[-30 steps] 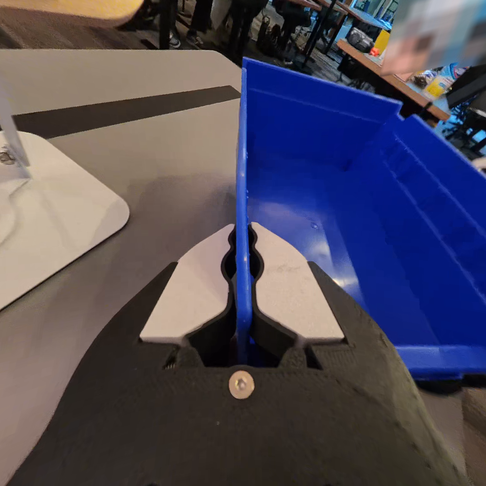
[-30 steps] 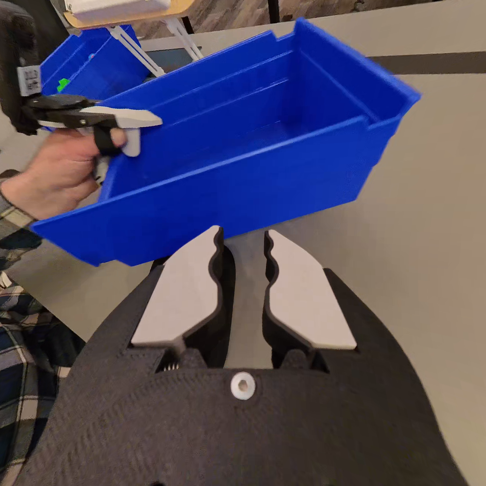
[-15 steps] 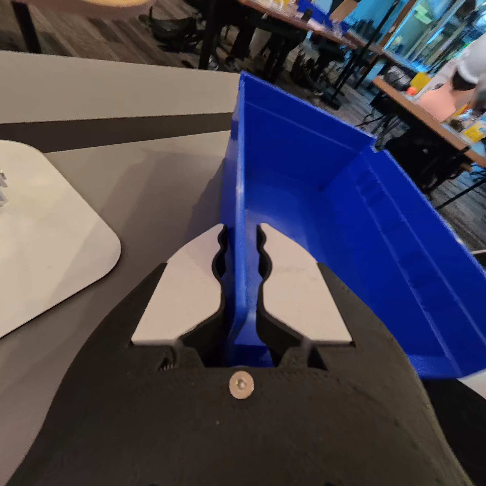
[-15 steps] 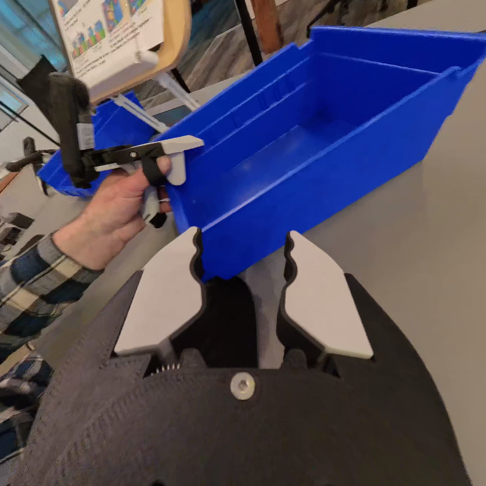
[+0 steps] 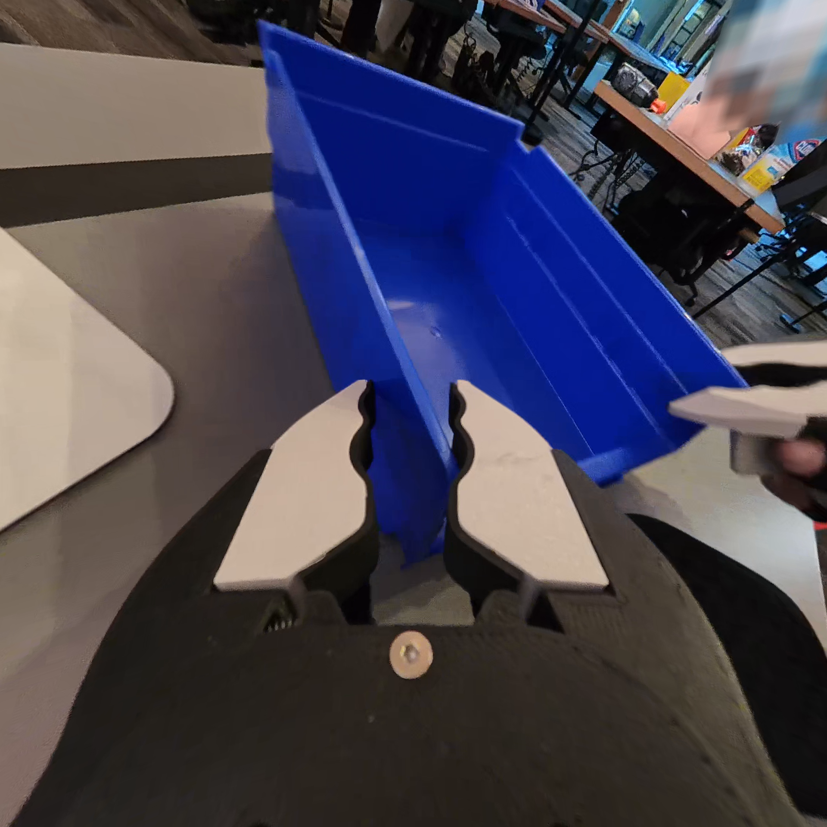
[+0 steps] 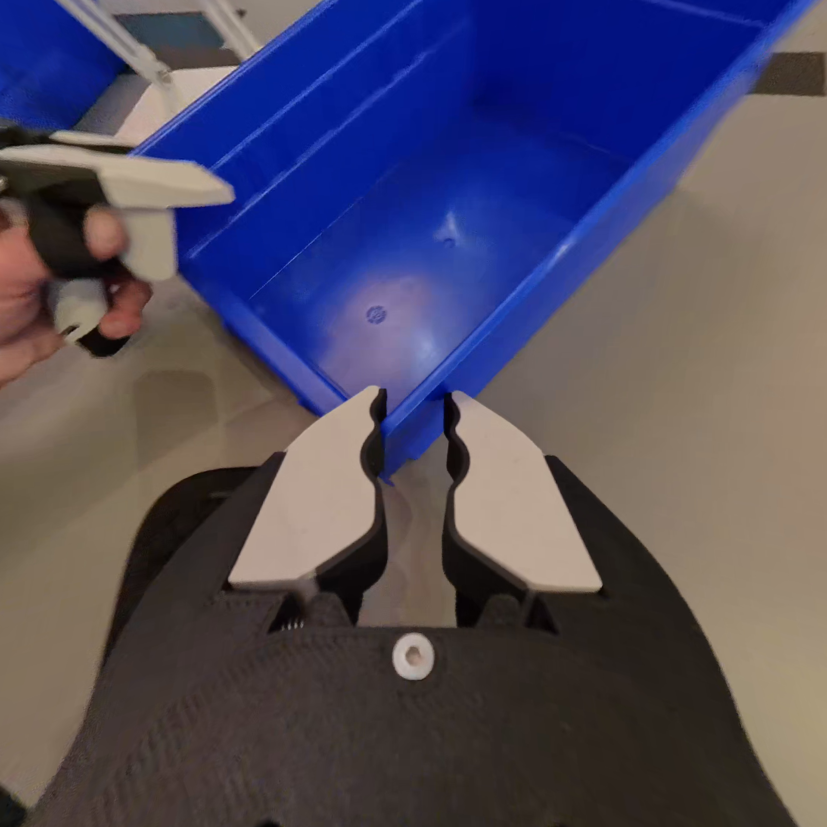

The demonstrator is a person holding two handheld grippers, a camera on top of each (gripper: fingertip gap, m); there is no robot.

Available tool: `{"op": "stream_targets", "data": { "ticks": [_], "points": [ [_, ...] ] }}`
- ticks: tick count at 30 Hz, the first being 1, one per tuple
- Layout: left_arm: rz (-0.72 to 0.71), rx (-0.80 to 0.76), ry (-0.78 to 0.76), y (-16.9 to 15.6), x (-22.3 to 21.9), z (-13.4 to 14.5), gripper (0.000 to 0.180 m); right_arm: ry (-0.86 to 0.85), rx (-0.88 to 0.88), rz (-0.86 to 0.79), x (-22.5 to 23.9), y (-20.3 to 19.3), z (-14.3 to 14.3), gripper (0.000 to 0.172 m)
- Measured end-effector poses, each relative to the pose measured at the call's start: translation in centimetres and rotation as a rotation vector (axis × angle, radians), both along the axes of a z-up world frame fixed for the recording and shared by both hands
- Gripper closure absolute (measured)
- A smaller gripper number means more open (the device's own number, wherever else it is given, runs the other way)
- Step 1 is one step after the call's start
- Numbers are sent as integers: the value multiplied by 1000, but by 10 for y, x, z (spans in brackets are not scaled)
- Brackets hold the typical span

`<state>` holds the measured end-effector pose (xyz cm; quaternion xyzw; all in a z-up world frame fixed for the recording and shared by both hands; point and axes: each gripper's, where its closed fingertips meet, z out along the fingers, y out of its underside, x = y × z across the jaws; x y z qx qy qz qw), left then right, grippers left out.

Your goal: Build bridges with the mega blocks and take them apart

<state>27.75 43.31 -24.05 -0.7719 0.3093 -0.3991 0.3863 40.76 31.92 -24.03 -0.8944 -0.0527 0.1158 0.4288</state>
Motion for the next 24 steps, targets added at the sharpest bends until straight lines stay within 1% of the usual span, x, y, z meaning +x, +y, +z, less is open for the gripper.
{"op": "stream_targets", "data": {
  "ticks": [2,5,7,9,11,14,17,18,20,21,22,24],
  "points": [
    [1,-7,-11,-8,16,1,142,-28,16,-10,32,15,0,153],
    [15,-40,-29,-13,41,4,134,-40,3,11,69,37,-1,156],
    [45,-87,-76,-12,57,6,129,-53,-4,22,89,53,-1,158],
    [83,-96,-99,-6,70,7,128,-55,-11,20,104,69,-1,159],
    [117,-102,-120,5,79,7,127,-76,-10,25,114,81,-2,160],
    [144,-117,-140,16,86,8,128,-76,-23,33,119,90,-2,159],
    [136,-133,-178,17,86,10,126,-55,-11,26,120,90,-1,158],
    [113,-134,-188,15,85,11,126,-61,6,-10,126,90,2,148],
    [88,-141,-234,10,77,22,115,-100,77,-69,130,83,21,143],
    [61,-132,-254,2,70,32,115,-142,125,-81,125,76,35,143],
    [33,-101,-267,-8,60,43,115,-183,164,-71,115,67,50,143],
    [-24,-33,-299,-33,32,69,114,-238,218,-3,81,51,75,145]
  ]
}}
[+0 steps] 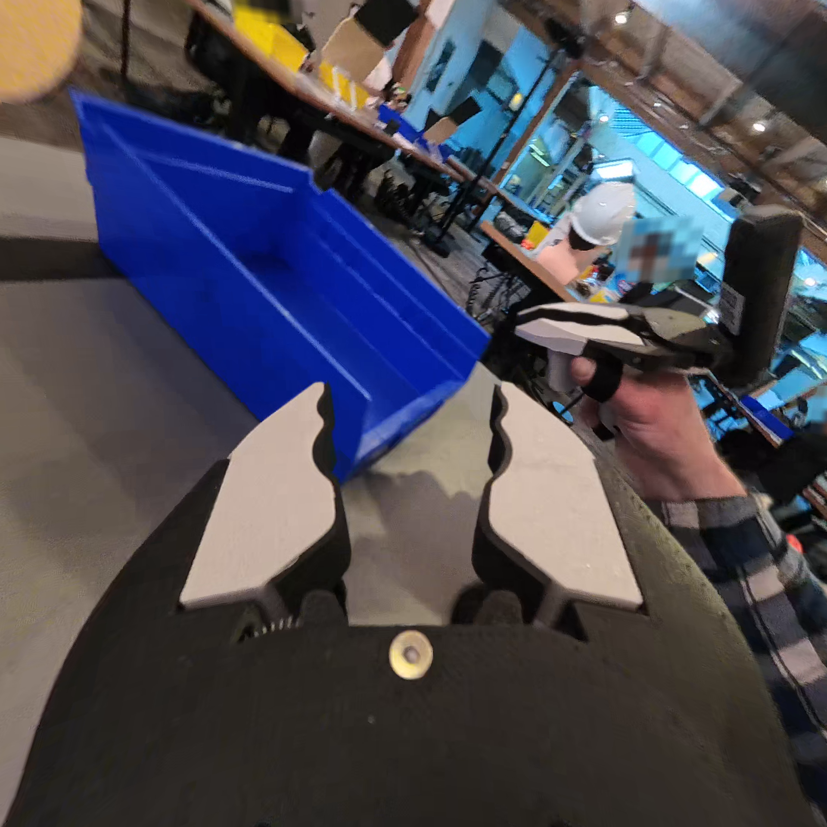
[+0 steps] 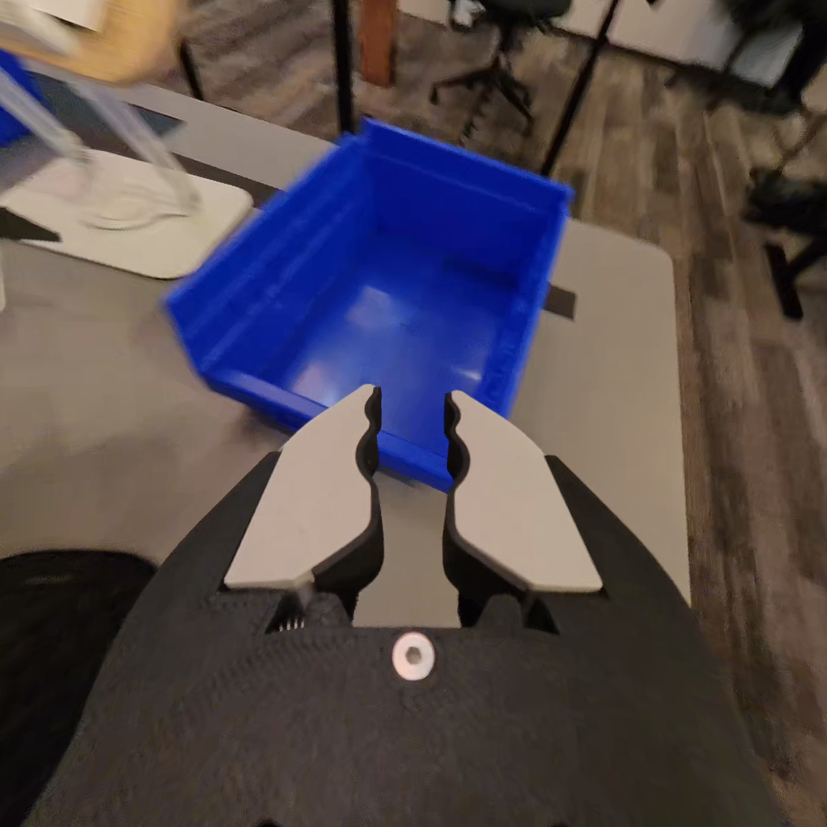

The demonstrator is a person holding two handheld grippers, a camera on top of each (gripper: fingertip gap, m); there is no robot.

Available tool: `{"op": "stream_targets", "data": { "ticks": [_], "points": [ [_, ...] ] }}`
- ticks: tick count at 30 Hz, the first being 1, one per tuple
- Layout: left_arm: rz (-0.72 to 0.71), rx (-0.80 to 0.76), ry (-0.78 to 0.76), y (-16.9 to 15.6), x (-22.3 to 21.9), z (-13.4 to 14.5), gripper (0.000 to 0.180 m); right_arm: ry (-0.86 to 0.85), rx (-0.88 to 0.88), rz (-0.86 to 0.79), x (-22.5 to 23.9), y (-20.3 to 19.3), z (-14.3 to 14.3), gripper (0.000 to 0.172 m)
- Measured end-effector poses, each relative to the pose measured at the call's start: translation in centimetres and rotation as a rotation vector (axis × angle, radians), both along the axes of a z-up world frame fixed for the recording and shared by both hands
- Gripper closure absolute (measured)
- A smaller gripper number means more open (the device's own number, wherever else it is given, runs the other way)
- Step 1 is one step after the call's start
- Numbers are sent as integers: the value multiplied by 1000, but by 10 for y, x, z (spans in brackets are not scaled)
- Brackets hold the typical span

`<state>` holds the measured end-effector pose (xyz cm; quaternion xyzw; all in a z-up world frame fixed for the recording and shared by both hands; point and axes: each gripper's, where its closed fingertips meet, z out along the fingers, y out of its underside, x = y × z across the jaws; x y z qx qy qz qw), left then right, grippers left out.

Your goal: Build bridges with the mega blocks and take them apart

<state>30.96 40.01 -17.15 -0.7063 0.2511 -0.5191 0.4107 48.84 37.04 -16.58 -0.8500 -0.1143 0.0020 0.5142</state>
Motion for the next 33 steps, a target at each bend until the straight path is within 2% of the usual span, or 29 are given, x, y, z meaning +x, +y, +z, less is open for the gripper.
{"op": "stream_targets", "data": {
  "ticks": [3,7,9,12,14,17,19,23,25,28,29,31,33],
  "points": [
    [-18,153,14,-34,-56,29,114,-51,77,169,-72,-19,27,146],
    [108,345,86,-38,-163,52,122,-43,77,386,-168,-32,26,148],
    [185,429,163,-28,-220,60,128,-21,79,472,-211,-32,22,152],
    [323,564,368,-1,-309,63,145,-24,107,547,-259,-19,16,160],
    [347,540,430,16,-361,58,154,16,69,596,-283,-4,8,166],
    [380,501,577,51,-431,38,147,33,15,626,-304,24,-11,164],
    [419,451,682,74,-467,22,127,38,-8,627,-309,43,-27,164],
    [284,350,757,86,-472,-5,134,19,4,643,-315,59,-53,164],
    [228,358,807,94,-467,-20,138,22,17,667,-319,58,-61,166],
    [127,331,975,103,-461,-50,114,-37,9,698,-321,56,-73,168],
    [94,320,1007,104,-458,-59,114,-46,5,704,-320,56,-76,168],
    [82,323,1066,113,-458,-70,123,-21,-11,716,-320,54,-80,168],
    [59,303,1061,117,-455,-78,134,-6,-14,719,-319,54,-80,168]
  ]
}}
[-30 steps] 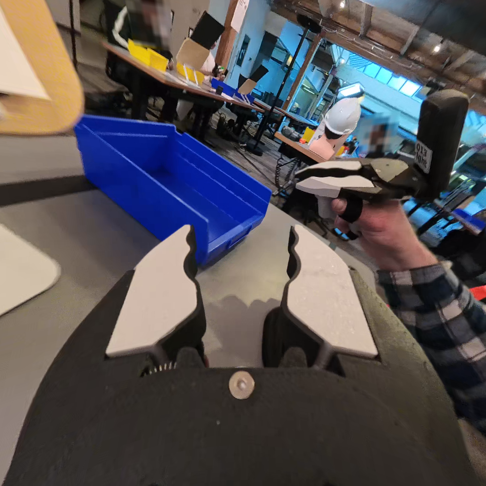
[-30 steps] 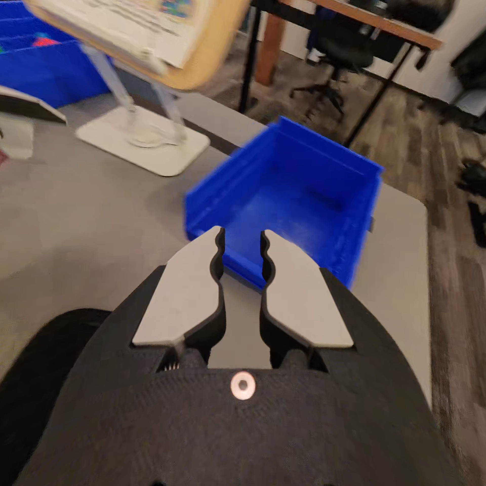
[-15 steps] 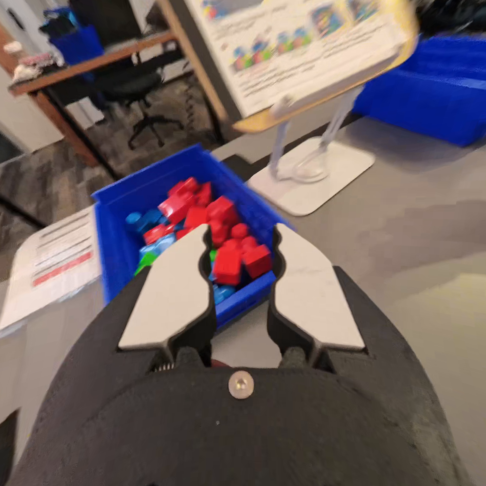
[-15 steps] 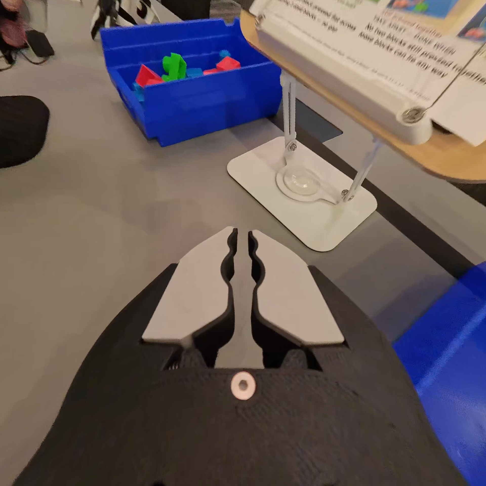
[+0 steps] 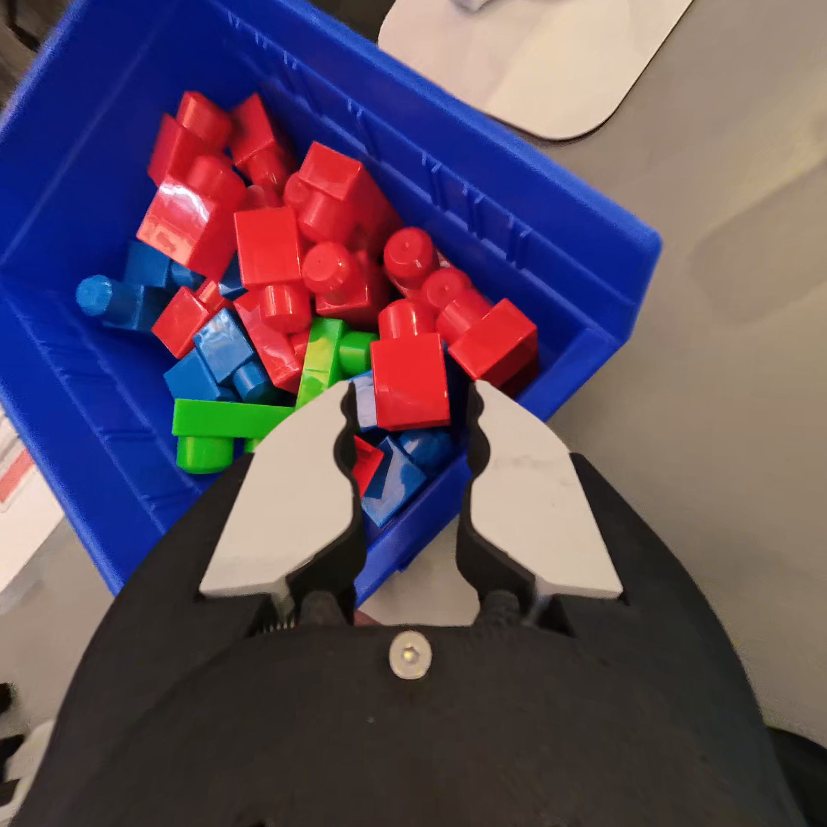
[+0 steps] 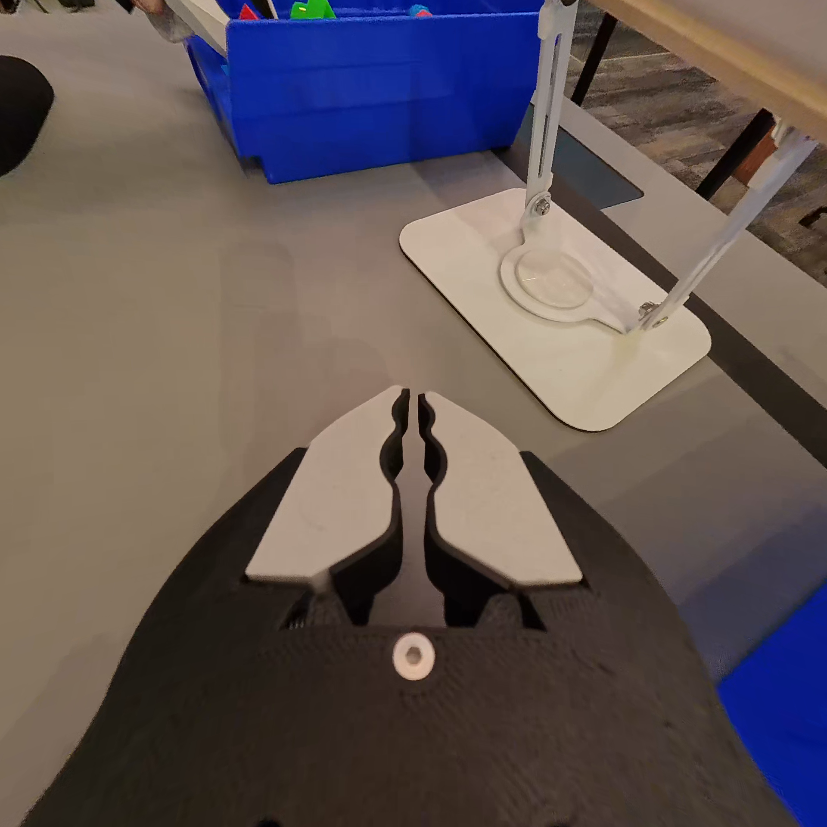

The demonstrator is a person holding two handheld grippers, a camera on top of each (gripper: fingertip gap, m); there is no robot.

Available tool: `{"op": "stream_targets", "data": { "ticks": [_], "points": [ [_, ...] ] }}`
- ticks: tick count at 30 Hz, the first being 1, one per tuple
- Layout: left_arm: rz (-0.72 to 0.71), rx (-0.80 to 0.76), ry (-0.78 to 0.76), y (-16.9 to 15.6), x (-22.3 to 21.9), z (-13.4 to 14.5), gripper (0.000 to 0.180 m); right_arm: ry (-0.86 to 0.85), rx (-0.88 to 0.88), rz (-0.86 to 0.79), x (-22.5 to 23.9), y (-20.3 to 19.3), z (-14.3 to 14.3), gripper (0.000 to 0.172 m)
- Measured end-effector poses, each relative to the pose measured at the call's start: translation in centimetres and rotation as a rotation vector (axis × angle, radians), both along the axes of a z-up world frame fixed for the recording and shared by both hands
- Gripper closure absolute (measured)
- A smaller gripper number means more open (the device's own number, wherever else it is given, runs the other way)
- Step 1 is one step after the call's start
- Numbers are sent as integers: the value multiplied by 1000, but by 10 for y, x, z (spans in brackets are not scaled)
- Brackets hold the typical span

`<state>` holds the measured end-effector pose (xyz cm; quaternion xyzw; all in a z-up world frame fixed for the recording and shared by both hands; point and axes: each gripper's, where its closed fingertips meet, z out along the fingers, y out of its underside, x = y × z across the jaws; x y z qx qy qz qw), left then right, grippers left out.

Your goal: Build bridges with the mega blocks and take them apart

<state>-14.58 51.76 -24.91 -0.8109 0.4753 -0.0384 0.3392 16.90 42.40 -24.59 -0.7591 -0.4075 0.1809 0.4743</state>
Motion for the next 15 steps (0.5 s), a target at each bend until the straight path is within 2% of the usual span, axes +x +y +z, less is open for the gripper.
{"op": "stream_targets", "data": {
  "ticks": [3,5,8,10,13,15],
  "points": [
    [8,-79,21,3,-3,-13,147,1,8,2,1,-1,2,169],
    [26,-118,37,4,-5,-20,145,4,13,4,2,-3,4,169],
    [57,-104,2,7,-10,-10,146,-8,23,-4,5,-4,4,170],
    [71,-42,-37,1,-14,14,146,-10,28,-6,7,-5,5,171],
    [-22,-56,-150,-48,10,51,146,0,17,-2,7,-5,4,171],
    [-158,-133,-202,-97,47,52,146,-1,17,4,6,-5,4,171]
  ]
}}
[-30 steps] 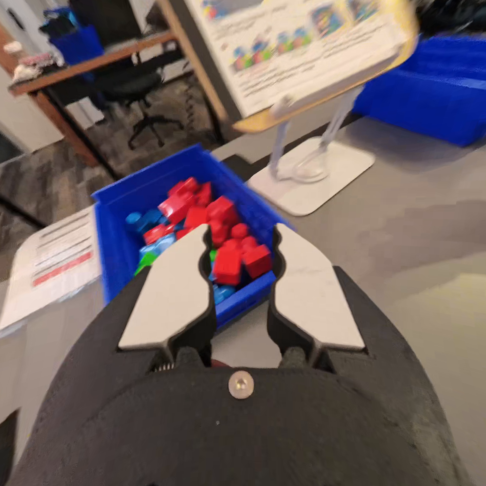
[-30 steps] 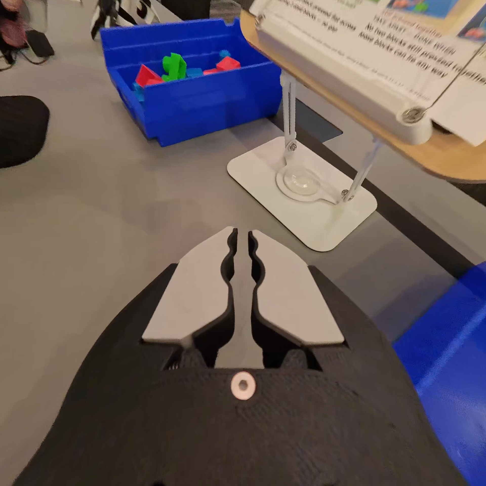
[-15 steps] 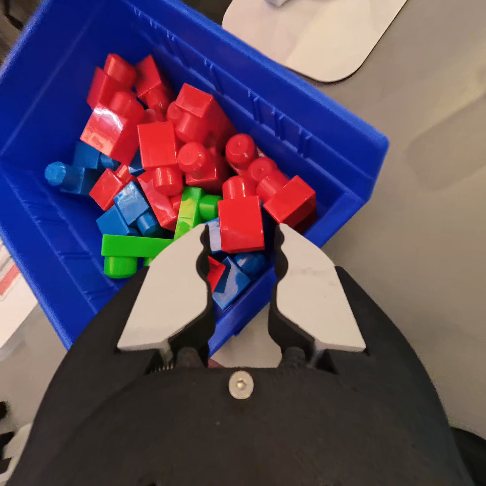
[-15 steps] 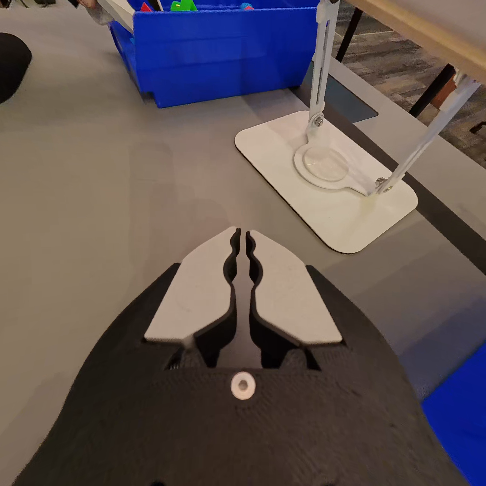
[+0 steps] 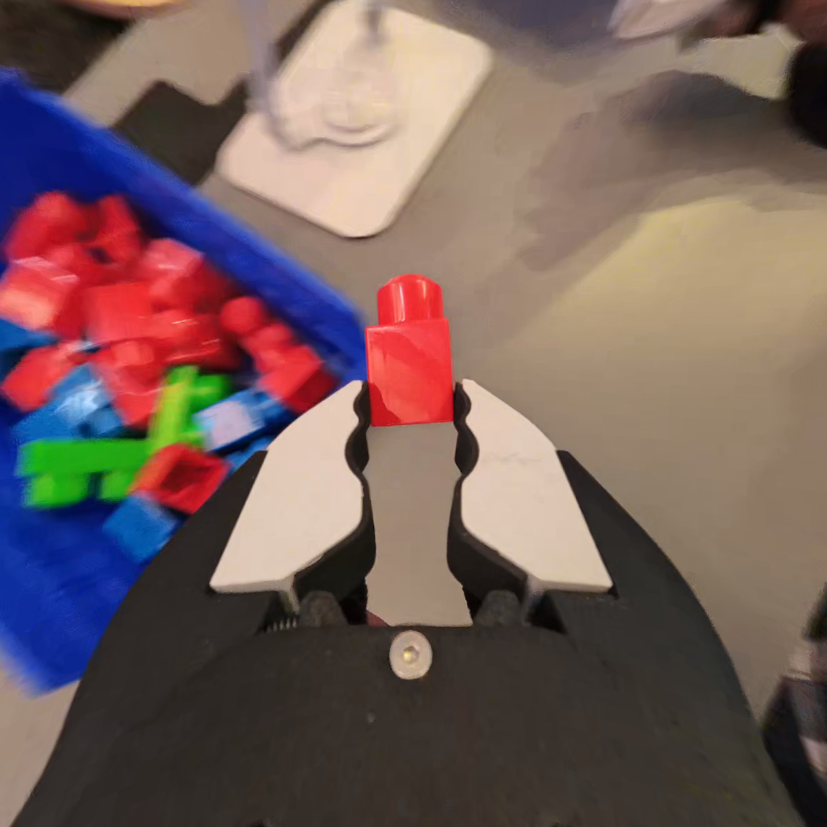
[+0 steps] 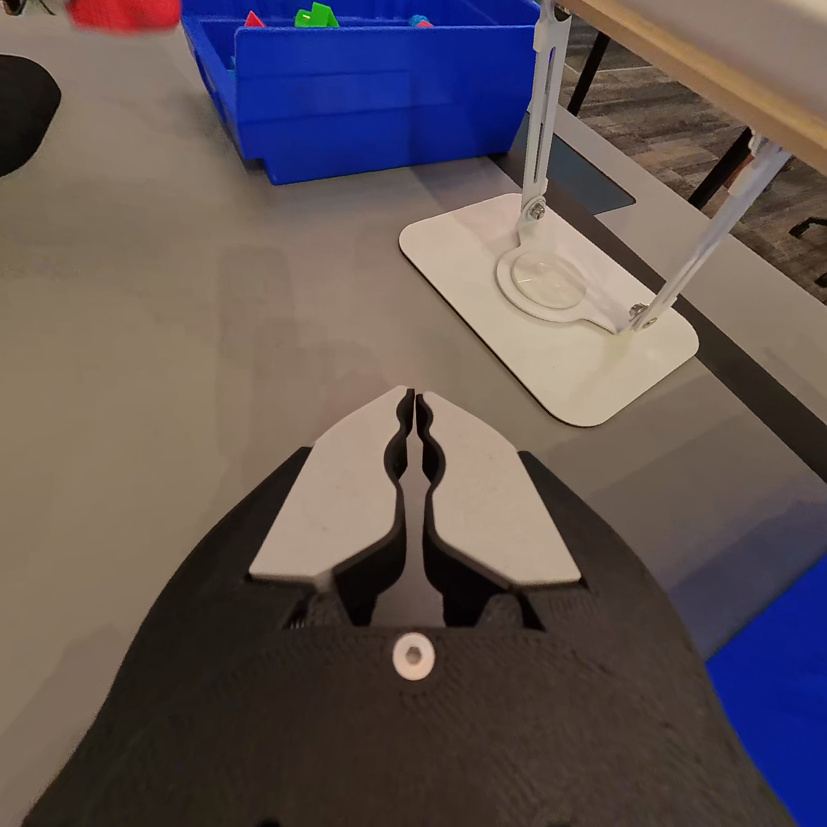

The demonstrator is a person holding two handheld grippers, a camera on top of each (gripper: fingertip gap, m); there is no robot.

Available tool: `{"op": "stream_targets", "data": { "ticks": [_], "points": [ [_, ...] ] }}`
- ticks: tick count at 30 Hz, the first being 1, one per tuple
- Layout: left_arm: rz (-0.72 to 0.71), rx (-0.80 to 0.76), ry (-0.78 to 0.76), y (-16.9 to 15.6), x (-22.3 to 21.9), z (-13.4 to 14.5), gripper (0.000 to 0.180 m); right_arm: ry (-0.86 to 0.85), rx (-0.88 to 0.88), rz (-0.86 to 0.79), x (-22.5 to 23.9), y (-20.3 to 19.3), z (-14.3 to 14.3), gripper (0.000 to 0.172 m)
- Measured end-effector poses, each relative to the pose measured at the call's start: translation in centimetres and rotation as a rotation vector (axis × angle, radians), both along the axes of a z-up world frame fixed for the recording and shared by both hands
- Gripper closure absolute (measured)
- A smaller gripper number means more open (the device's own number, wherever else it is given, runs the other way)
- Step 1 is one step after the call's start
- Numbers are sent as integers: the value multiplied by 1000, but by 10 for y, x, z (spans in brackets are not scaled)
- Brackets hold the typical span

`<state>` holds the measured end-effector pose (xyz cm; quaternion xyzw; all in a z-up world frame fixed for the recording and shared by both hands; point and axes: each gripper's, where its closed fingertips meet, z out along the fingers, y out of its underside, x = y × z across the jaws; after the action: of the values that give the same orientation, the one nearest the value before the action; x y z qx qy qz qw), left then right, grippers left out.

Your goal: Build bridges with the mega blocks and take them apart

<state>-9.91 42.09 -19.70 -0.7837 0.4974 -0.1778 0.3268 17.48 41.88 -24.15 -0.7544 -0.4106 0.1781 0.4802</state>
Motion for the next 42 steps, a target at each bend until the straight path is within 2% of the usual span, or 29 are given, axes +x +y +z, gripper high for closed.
{"op": "stream_targets", "data": {
  "ticks": [2,4,8,9,10,11,12,14,17,20,23,25,26,28,32,38,39,42],
  "points": [
    [-94,-47,57,-33,31,-27,146,-7,-2,6,-2,0,-1,171],
    [-145,-72,93,-49,58,-56,146,-16,-10,8,-2,-1,-4,171],
    [-183,-141,93,-56,98,-94,146,-30,-20,6,-1,-3,-9,171],
    [-167,-132,114,-50,100,-99,145,-32,-18,5,0,-3,-9,171],
    [-179,-134,118,-49,102,-100,138,-32,-18,7,0,-3,-8,171],
    [-182,-160,98,-50,105,-97,111,-30,-17,8,0,-3,-8,171],
    [-181,-186,92,-51,104,-93,98,-29,-16,9,0,-3,-7,171],
    [-200,-183,47,-52,95,-67,105,-24,-17,11,0,-3,-6,172],
    [-57,13,-1,1,53,-11,117,-7,-23,16,1,-4,-5,172],
    [96,122,35,73,4,14,127,13,-23,22,0,-4,-1,172],
    [193,115,58,133,-23,4,142,9,-27,18,1,-4,-3,172],
    [221,55,14,158,-24,-7,140,10,-30,16,1,-4,-4,172],
    [244,30,39,169,-26,-15,136,10,-31,16,2,-4,-4,172],
    [261,91,157,190,-33,-29,136,13,-35,16,2,-3,-4,172],
    [265,48,245,207,-33,-50,137,17,-46,18,3,-3,-6,172],
    [238,-85,301,206,-26,-76,137,33,-44,23,4,-3,-2,172],
    [235,-80,280,207,-23,-74,146,35,-45,21,5,-3,-2,172],
    [237,-44,308,209,-26,-70,146,41,-46,20,6,-2,-1,172]
  ]
}}
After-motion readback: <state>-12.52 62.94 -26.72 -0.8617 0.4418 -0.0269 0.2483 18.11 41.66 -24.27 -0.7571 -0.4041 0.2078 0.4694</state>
